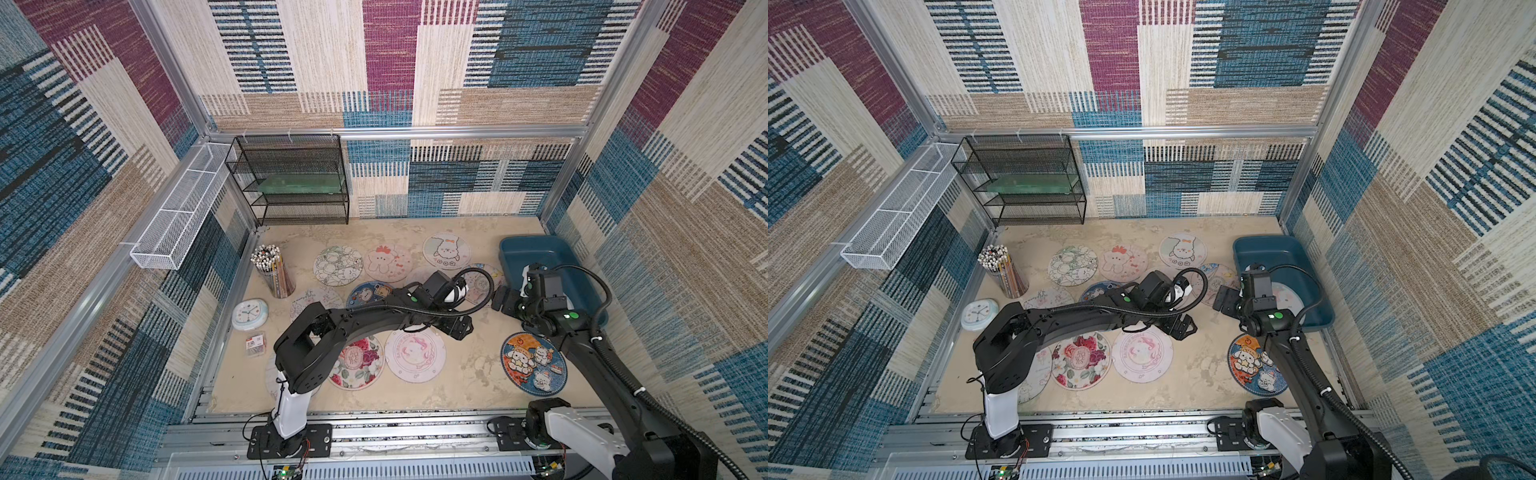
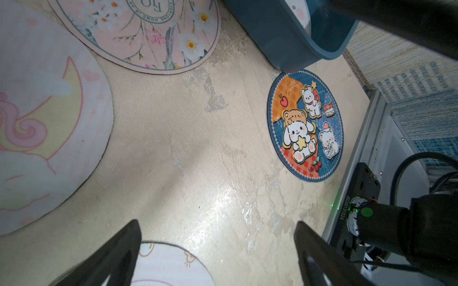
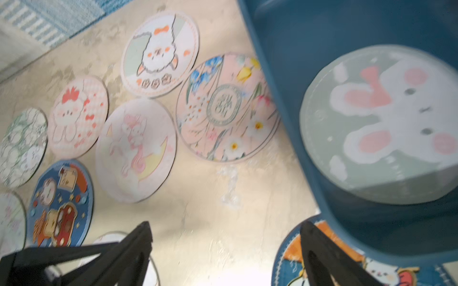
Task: Put the coasters into the storage box
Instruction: Pick up the coaster from the center of the board.
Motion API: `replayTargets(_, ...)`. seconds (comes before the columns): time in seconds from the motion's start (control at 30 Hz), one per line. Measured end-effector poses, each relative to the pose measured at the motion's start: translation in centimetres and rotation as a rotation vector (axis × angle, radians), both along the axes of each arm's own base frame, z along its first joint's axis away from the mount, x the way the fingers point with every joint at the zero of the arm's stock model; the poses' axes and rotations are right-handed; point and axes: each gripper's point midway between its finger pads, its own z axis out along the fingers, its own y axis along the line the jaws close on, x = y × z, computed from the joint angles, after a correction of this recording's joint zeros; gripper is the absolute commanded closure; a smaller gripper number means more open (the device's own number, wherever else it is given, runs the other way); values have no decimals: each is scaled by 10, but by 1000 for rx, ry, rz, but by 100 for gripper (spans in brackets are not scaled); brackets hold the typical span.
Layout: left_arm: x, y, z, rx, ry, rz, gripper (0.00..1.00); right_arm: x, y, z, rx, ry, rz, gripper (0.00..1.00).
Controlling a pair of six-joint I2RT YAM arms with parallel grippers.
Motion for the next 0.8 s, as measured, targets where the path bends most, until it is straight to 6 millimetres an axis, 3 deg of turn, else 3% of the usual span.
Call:
replayTargets(0.1, -2, 2, 2, -7, 0, -4, 5, -9, 14, -7, 14, 46, 15, 5)
replayTargets(0.3, -9, 12, 6, -4, -17, -20, 6, -30, 22, -32, 10, 173, -24, 5)
replayTargets(0.5, -10, 24, 12, 0, -73, -27, 6, -53, 17, -60, -2, 292, -93, 4)
replayTargets(0.8, 0, 31, 21, -14, -132, -15, 6, -68, 4, -91, -64, 410, -186, 0)
